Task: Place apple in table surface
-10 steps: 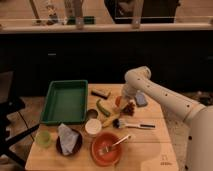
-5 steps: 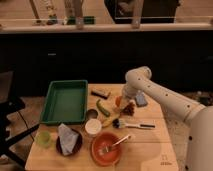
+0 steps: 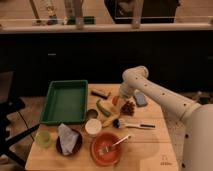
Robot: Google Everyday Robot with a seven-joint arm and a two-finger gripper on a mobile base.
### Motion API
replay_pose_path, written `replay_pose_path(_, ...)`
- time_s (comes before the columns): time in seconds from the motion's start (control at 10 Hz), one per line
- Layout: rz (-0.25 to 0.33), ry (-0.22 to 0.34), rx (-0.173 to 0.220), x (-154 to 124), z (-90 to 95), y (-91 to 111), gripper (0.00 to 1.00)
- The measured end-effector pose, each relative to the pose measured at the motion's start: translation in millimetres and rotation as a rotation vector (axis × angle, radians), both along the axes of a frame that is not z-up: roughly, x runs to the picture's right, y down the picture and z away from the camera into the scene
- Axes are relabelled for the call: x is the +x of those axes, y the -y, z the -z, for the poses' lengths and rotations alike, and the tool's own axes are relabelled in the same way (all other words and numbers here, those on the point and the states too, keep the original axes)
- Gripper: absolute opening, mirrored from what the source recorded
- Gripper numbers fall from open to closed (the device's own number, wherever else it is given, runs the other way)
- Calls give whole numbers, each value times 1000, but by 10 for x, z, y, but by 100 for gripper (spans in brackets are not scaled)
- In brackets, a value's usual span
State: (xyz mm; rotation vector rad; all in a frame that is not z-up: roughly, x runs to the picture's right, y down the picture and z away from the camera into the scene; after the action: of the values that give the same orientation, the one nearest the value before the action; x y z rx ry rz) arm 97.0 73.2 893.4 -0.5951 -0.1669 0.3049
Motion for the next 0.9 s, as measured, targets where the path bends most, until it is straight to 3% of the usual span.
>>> replay_pose_path(0.9, -16, -13, 19, -95, -187, 127, 4)
